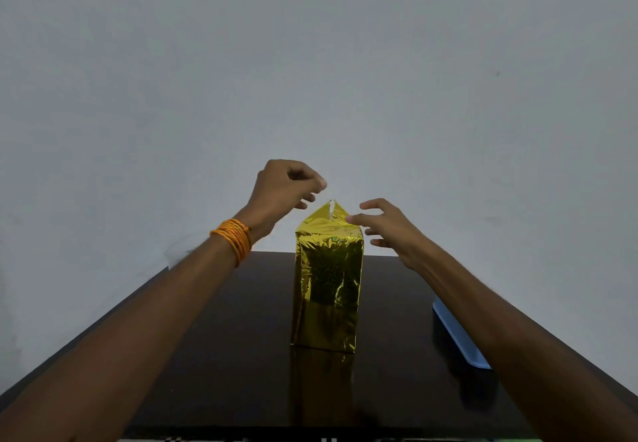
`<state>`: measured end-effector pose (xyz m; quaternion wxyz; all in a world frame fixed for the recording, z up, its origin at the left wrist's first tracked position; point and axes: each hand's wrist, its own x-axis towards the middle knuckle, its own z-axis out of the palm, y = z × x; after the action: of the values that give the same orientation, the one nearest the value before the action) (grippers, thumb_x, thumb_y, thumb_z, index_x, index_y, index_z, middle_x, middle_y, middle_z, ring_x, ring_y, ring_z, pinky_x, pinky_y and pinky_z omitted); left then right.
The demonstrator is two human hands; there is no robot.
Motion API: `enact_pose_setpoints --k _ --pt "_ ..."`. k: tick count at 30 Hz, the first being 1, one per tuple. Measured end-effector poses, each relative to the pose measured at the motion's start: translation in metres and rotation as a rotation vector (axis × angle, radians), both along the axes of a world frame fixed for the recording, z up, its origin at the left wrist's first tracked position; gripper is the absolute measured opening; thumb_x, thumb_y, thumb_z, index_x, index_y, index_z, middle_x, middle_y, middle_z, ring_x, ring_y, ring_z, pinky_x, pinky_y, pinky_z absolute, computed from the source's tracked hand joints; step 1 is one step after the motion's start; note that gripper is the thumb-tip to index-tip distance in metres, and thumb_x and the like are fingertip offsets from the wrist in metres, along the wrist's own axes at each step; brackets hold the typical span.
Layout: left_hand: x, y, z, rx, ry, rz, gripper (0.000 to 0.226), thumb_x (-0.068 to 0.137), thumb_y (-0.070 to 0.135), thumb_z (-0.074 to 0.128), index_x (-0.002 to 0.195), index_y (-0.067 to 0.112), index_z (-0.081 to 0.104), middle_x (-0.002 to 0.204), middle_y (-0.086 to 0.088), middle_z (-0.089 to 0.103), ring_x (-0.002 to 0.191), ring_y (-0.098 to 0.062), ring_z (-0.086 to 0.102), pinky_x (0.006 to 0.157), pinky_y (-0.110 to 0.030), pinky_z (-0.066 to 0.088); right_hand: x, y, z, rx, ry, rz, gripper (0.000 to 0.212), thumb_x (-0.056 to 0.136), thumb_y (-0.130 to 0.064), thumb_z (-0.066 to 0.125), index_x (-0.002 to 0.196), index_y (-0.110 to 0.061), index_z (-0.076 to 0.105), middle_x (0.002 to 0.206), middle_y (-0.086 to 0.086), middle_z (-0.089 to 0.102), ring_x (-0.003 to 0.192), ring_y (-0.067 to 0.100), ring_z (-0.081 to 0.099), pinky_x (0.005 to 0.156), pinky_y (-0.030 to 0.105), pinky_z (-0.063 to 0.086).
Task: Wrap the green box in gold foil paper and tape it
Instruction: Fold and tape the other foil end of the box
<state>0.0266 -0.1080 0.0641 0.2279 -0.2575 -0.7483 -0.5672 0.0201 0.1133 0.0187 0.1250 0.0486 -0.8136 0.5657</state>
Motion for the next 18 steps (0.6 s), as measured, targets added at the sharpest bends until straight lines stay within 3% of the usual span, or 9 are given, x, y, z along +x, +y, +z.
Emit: enact_pose_setpoints --k 3,6,11,14,18 --pt "-0.011 -0.008 -0.005 0.031 -0.112 -0.015 0.005 0.085 0.017 0.075 0.086 0.013 0.076 0.086 -0.002 0.075 0.074 -0.012 0.069 0.058 -0.018 0.051 -0.019 -0.012 -0.005 0.041 -0.087 0.046 0.065 0.075 -0.04 0.084 0.13 -0.027 0.051 0.125 0.003 0.058 0.115 0.02 0.058 0.082 0.033 0.051" --pt "-0.02 -0.011 -0.012 0.02 -0.188 -0.019 0.007 0.084 0.017 0.075 0.086 0.011 0.077 0.088 -0.004 0.075 0.074 -0.012 0.068 0.057 -0.019 0.05 -0.036 -0.018 -0.007 -0.002 -0.182 0.097 0.062 0.07 -0.04 0.088 0.122 -0.024 0.057 0.12 0.005 0.067 0.111 0.023 0.065 0.089 0.039 0.055" --pt "-0.032 -0.01 -0.018 0.038 -0.312 -0.046 0.017 0.081 0.016 0.077 0.092 0.003 0.076 0.088 -0.008 0.072 0.068 -0.011 0.063 0.056 -0.02 0.049 -0.052 -0.023 -0.006 -0.011 -0.205 0.133 0.042 0.074 -0.034 0.084 0.107 -0.016 0.066 0.095 0.001 0.071 0.089 0.017 0.066 0.073 0.03 0.052" --pt "-0.04 -0.006 -0.023 0.038 -0.374 -0.073 0.021 0.079 0.014 0.08 0.093 0.0 0.075 0.08 -0.007 0.068 0.064 -0.01 0.061 0.053 -0.018 0.049 -0.059 -0.022 -0.008 -0.053 -0.227 0.129 0.033 0.075 -0.03 0.082 0.1 -0.016 0.066 0.091 0.003 0.071 0.083 0.018 0.066 0.069 0.029 0.051" --pt "-0.049 -0.002 -0.032 0.071 -0.445 -0.107 0.019 0.079 0.012 0.08 0.092 -0.001 0.075 0.067 -0.007 0.063 0.053 -0.009 0.055 0.05 -0.016 0.048 -0.065 -0.019 -0.011 -0.097 -0.264 0.136 0.057 0.063 -0.036 0.089 0.108 -0.008 0.068 0.099 0.012 0.076 0.082 0.025 0.07 0.079 0.039 0.056"
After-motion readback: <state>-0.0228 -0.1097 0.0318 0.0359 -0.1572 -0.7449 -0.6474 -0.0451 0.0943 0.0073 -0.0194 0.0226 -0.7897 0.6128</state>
